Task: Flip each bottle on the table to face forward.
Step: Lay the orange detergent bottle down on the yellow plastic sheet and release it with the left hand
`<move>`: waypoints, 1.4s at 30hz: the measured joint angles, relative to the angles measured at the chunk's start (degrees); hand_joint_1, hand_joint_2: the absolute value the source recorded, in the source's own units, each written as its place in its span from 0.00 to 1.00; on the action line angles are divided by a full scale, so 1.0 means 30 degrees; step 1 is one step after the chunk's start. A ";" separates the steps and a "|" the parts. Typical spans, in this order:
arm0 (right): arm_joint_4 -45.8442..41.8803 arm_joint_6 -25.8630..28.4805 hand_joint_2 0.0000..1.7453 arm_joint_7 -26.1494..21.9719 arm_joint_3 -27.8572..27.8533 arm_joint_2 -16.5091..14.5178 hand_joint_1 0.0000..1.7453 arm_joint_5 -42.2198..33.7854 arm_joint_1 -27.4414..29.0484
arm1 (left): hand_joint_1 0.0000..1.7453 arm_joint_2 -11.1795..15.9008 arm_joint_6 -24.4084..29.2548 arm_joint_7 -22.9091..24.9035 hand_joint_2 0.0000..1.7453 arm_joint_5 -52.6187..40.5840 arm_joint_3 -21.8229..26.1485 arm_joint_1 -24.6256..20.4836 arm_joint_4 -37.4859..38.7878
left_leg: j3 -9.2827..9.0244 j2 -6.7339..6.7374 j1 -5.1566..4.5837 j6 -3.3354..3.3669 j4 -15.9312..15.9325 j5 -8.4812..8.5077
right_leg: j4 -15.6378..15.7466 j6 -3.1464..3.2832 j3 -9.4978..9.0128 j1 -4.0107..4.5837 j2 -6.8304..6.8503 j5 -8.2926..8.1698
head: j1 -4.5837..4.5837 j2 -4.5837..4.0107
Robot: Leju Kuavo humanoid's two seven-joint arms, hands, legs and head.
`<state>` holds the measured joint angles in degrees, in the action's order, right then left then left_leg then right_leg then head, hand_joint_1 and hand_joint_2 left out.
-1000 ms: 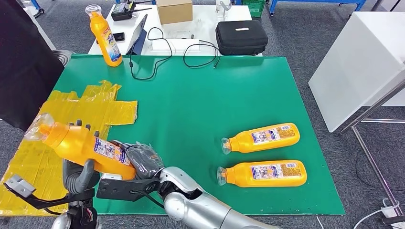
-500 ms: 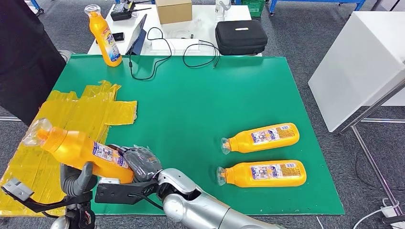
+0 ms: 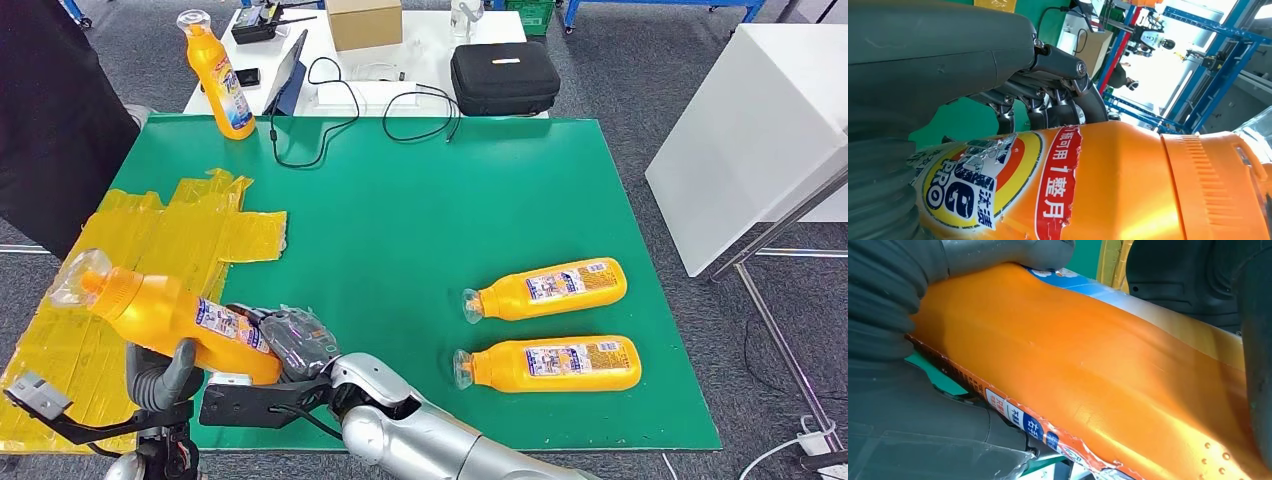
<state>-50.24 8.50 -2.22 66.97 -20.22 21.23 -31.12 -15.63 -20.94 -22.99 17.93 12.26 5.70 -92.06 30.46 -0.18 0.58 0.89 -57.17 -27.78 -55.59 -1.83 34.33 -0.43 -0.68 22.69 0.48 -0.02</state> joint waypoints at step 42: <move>-0.9039 -0.1187 0.00 -0.3160 -1.3928 0.5347 0.00 0.6097 0.5672 | 1.00 0.2840 1.5336 -0.1592 1.00 -2.4226 -0.0832 -0.5070 0.5740 | -0.0004 -0.0014 -0.0022 0.0006 -0.0007 -0.0003 | 0.0003 -0.0008 -0.0015 -0.0016 0.0014 -0.0007 | -0.0002 0.0000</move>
<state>-77.36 4.94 -11.70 25.19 -4.18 39.52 -14.11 -7.11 25.07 -27.77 -54.74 9.77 -9.51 -74.84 30.44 -0.23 0.51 0.91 -57.19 -27.79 -55.58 -1.86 34.28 -0.47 -0.64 22.67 0.48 -0.02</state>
